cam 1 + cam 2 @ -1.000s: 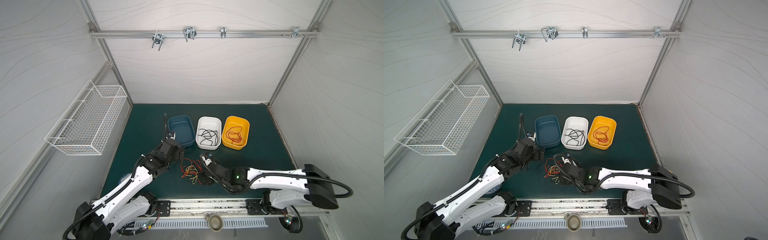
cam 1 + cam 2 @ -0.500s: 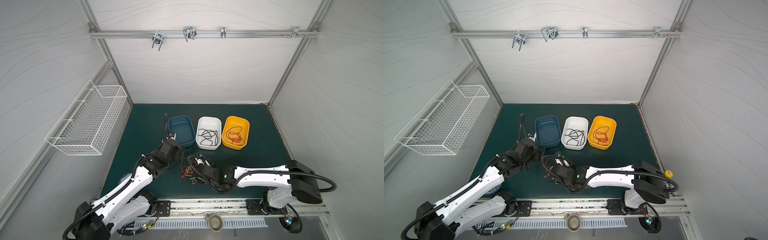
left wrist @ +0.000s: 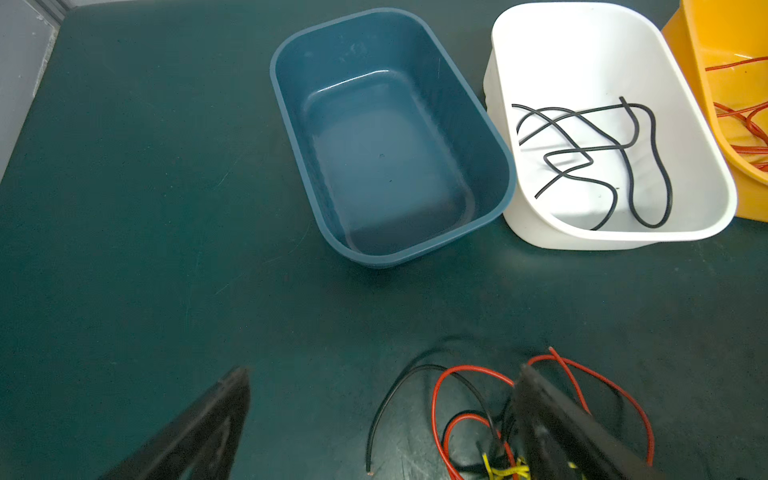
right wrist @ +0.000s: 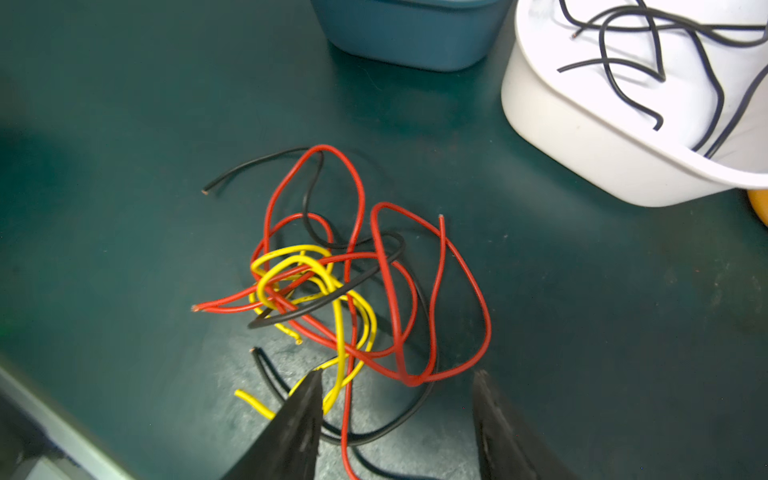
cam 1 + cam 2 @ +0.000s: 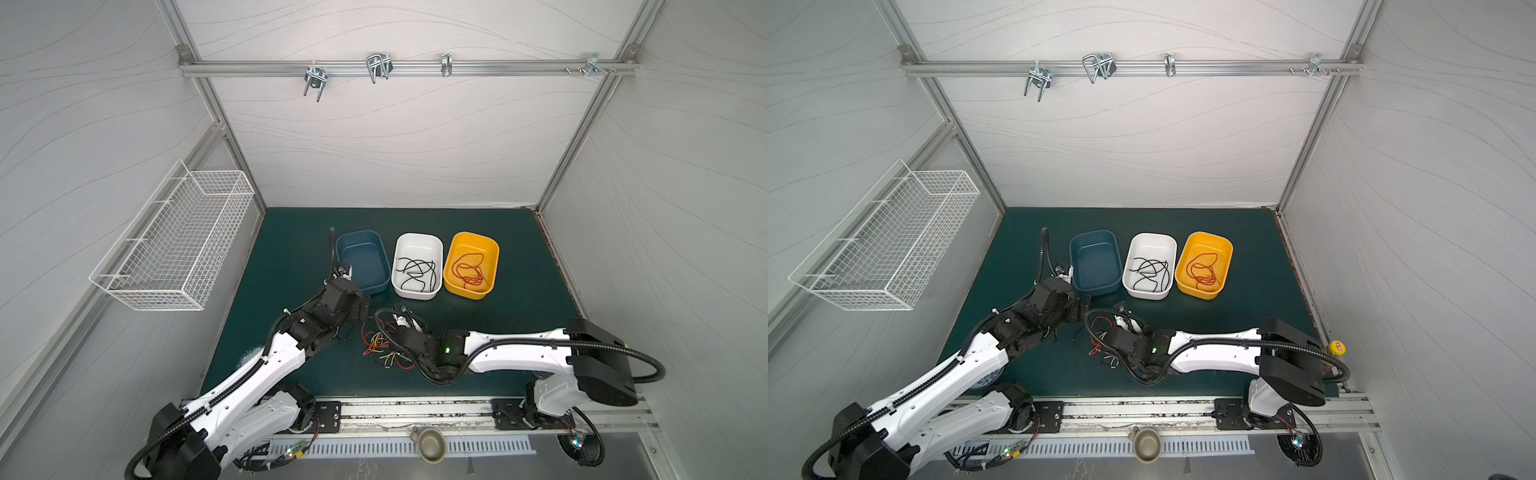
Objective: Untangle the cables
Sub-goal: 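Lower the right gripper onto a red wire in the tangle and close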
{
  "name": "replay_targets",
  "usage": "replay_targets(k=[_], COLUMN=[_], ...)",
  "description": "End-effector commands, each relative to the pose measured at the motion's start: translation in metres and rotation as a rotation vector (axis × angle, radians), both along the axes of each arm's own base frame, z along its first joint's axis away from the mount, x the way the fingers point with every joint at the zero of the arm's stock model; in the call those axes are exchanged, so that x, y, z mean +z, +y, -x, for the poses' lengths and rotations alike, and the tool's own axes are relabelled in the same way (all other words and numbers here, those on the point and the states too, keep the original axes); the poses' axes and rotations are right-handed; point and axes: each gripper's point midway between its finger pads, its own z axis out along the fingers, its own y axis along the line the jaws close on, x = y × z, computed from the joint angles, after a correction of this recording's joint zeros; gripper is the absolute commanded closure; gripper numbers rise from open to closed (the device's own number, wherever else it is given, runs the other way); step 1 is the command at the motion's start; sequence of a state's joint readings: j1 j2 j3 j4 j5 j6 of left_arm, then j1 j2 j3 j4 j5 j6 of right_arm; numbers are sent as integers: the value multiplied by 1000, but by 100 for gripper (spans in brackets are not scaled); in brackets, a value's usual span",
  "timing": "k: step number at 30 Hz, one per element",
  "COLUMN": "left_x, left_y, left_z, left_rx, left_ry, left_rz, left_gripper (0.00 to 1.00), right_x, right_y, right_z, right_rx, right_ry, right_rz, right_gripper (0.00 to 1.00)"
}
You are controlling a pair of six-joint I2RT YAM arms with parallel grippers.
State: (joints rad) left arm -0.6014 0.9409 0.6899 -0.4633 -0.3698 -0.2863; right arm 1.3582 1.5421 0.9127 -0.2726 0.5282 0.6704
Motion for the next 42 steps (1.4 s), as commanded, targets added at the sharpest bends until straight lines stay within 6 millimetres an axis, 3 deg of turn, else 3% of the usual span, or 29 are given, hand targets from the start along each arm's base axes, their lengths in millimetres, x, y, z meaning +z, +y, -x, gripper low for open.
replay_targets(k=[1,17,30,36,42], left_x=[21,19,18,18,17], left_y=[-6,-7,-7,-7,-7], left_z=[-7,-8,-8,-8,-8], left_rx=[-9,-12,-12,-12,-13], left_ry=[-51,-44,-41,-42,-38], left_rz=[24,18,17,17,15], left_gripper=[0,0,0,0,0], right_x=[-11,-24,-29,-21,-1], right_y=[-4,-3,-6,-11,-28], right_z=[-1,-13,-12,-9,-9], right_rx=[-20,-44,-39,-35,-61], right_ry=[27,73,84,90,59], right_rz=[13,8,7,-14,-46], right_gripper=[44,71,87,100,100])
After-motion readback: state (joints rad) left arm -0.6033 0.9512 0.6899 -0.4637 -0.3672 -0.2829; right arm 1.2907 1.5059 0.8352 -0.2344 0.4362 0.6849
